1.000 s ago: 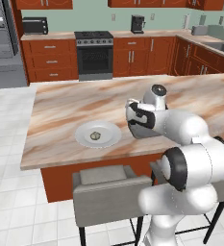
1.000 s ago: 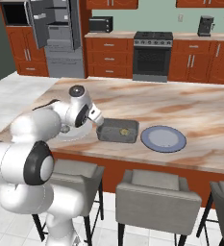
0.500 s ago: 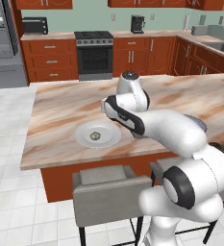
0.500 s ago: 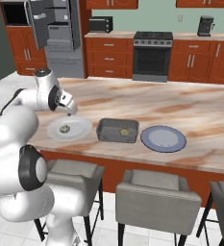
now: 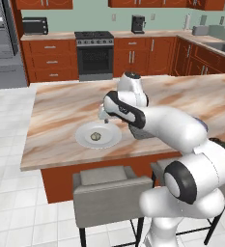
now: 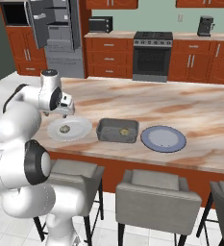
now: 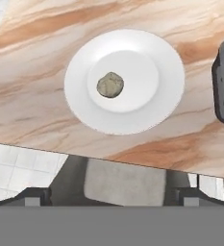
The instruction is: Place two dumplings into each of the tupperware containers and then place the containers in the fridge.
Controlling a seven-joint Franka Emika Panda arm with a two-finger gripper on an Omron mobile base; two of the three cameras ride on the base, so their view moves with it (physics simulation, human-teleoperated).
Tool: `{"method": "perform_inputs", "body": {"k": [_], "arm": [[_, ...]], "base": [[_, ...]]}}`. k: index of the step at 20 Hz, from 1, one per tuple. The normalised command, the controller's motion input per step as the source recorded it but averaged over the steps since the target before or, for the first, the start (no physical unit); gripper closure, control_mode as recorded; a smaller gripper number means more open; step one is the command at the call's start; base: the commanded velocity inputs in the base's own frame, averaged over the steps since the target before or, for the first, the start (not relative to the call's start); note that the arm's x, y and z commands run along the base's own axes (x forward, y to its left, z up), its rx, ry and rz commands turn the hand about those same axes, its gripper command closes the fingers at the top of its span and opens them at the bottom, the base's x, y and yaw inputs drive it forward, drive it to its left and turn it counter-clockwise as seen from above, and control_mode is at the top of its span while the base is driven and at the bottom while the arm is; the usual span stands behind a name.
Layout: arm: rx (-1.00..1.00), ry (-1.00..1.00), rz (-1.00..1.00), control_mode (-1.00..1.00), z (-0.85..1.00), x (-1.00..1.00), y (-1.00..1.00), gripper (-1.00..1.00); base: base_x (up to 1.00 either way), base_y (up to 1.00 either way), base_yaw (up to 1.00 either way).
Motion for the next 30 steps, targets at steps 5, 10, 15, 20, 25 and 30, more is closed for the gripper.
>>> {"method": "perform_inputs", "body": {"k": [5, 10, 15, 20, 25, 30], "arm": [[0.03, 0.00, -0.14, -1.00, -0.47, 0.00, 0.20, -1.00], [0.00, 0.03, -0.23, -1.00, -0.28, 0.18, 0.27, -1.00], [0.00, 0.12, -0.23, -1.00, -0.28, 0.36, 0.25, -1.00], [0.00, 0.21, -0.19, -1.00, -0.23, 0.48, 0.09, -1.00], [0.00, 0.23, -0.15, -1.00, -0.18, 0.56, 0.00, -1.00], [0.00, 0.07, -0.14, -1.00, -0.34, 0.36, 0.15, -1.00]], "base": [[0.00, 0.00, 0.00], [0.00, 0.00, 0.00], [0.00, 0.00, 0.00], [0.00, 0.00, 0.00], [0.00, 0.00, 0.00], [0.00, 0.00, 0.00]]}}
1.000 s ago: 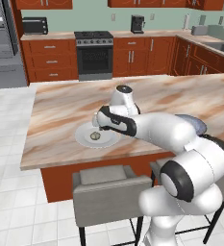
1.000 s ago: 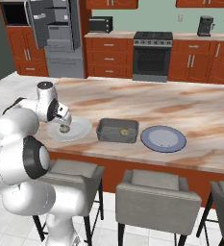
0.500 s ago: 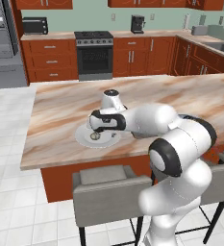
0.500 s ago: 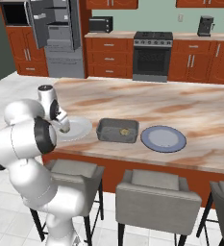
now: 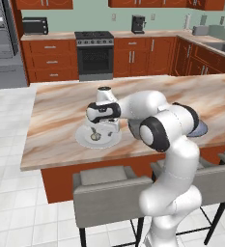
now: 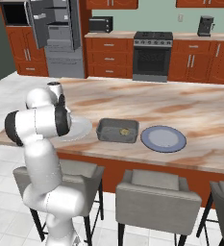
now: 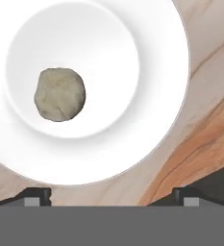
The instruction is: Place two dumplings into each of the tupperware containers and then place the containers in the fridge.
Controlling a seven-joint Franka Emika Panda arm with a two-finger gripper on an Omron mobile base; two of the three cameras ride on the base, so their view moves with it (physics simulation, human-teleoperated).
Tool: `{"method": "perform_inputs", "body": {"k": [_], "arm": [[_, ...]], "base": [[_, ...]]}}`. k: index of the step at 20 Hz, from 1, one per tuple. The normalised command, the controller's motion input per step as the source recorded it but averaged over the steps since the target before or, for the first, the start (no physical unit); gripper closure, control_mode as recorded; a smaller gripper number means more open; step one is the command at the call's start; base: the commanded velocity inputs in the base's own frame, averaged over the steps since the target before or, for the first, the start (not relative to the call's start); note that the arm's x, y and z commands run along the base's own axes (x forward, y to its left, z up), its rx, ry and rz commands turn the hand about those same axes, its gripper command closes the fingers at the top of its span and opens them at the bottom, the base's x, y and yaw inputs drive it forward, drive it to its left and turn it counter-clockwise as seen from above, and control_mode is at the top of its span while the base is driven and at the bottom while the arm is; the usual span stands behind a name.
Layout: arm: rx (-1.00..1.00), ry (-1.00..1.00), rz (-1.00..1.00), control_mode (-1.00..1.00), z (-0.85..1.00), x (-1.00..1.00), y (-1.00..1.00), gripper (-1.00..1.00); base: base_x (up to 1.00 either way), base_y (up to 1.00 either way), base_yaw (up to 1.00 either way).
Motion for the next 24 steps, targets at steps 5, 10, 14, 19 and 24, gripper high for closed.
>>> {"method": "perform_inputs", "body": {"k": [5, 10, 14, 19, 24], "arm": [[0.00, 0.00, -0.13, -1.00, -0.43, 0.23, 0.14, -1.00], [0.02, 0.00, -0.03, -1.00, -0.40, 0.29, -0.02, -1.00], [0.07, 0.00, 0.00, -1.00, -0.22, 0.40, -0.01, -1.00], [0.03, 0.00, 0.00, -1.00, -0.17, 0.39, 0.00, -1.00], [0.00, 0.00, 0.00, -1.00, -0.21, 0.33, 0.01, -1.00]], "base": [[0.00, 0.00, 0.00], [0.00, 0.00, 0.00], [0.00, 0.00, 0.00], [0.00, 0.00, 0.00], [0.00, 0.00, 0.00]]}}
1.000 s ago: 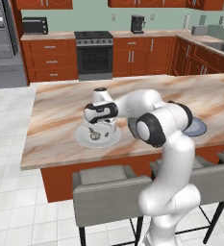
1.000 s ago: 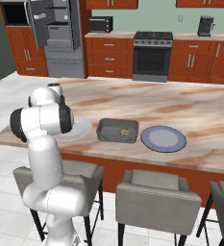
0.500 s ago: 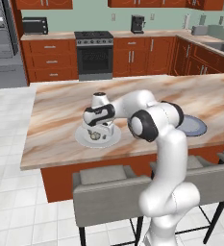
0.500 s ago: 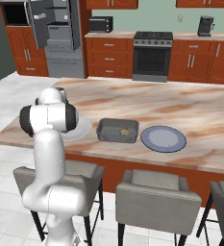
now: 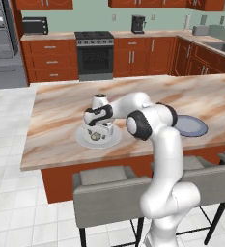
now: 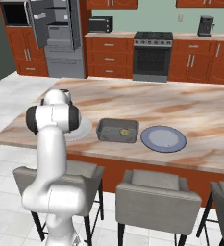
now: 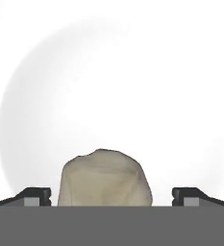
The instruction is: Place two dumplings into each of the tupperware containers and then place the containers in the fridge.
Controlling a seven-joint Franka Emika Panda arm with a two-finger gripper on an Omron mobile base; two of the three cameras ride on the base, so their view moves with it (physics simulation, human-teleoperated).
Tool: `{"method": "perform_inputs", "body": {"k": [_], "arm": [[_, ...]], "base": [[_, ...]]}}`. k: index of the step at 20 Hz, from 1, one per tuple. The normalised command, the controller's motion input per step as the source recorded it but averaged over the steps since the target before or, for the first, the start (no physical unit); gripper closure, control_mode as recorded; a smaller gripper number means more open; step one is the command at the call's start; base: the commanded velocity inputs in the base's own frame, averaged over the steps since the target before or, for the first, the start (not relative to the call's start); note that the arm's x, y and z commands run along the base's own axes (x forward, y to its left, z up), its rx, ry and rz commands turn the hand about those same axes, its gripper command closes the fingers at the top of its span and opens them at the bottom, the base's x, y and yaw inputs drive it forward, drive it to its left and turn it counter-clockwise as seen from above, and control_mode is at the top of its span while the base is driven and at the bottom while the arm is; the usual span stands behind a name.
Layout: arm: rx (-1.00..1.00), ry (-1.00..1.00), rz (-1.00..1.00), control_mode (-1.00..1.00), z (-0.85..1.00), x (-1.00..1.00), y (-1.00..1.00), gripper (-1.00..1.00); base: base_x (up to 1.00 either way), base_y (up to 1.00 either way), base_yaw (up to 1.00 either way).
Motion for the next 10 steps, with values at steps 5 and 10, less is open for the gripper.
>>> {"method": "perform_inputs", "body": {"k": [5, 10], "arm": [[0.00, 0.00, -0.01, -1.00, -0.17, 0.02, 0.10, -1.00], [0.00, 0.00, -0.03, -1.00, -0.26, 0.00, 0.01, -1.00]], "base": [[0.00, 0.00, 0.00], [0.00, 0.00, 0.00]]}}
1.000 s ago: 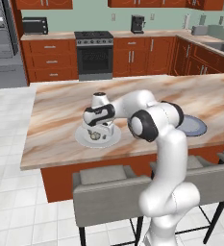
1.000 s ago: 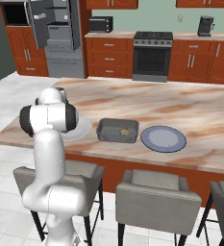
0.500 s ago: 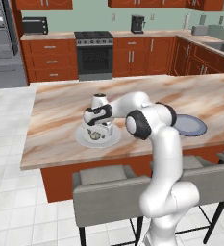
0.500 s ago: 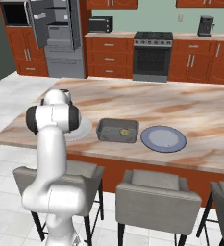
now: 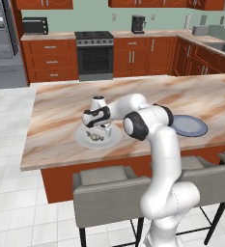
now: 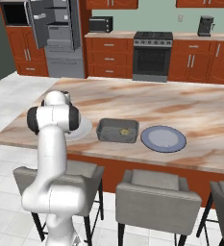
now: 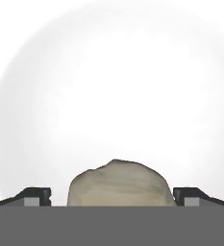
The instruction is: Place two dumplings into each of the tupperware containers and then place the containers in the fridge.
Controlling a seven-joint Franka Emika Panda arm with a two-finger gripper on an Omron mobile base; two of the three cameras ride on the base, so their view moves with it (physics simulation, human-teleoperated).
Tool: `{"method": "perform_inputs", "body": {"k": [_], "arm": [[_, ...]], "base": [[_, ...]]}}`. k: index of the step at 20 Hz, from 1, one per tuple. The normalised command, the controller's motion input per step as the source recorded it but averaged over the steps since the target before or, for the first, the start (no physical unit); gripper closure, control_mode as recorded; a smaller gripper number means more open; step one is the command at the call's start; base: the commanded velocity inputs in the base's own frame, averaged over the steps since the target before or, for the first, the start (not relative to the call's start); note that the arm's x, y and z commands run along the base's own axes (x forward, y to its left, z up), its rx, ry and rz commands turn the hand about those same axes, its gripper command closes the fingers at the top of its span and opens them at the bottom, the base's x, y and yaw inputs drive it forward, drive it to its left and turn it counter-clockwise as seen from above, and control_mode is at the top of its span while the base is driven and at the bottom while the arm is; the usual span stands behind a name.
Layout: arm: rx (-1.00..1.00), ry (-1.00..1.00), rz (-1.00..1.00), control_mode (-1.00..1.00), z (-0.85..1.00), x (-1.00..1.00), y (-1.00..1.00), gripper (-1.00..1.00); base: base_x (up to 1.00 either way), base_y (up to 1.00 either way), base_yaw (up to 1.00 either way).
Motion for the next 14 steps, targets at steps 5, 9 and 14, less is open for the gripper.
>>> {"method": "perform_inputs", "body": {"k": [5, 9, 14], "arm": [[0.00, -0.02, -0.04, -1.00, -0.55, 0.01, 0.00, -1.00], [0.00, -0.06, -0.10, -1.00, -0.54, 0.00, 0.00, 1.00], [0.00, -0.01, -0.11, -1.00, -0.22, 0.00, -0.06, 1.00]], "base": [[0.00, 0.00, 0.00], [0.00, 0.00, 0.00], [0.00, 0.00, 0.00]]}}
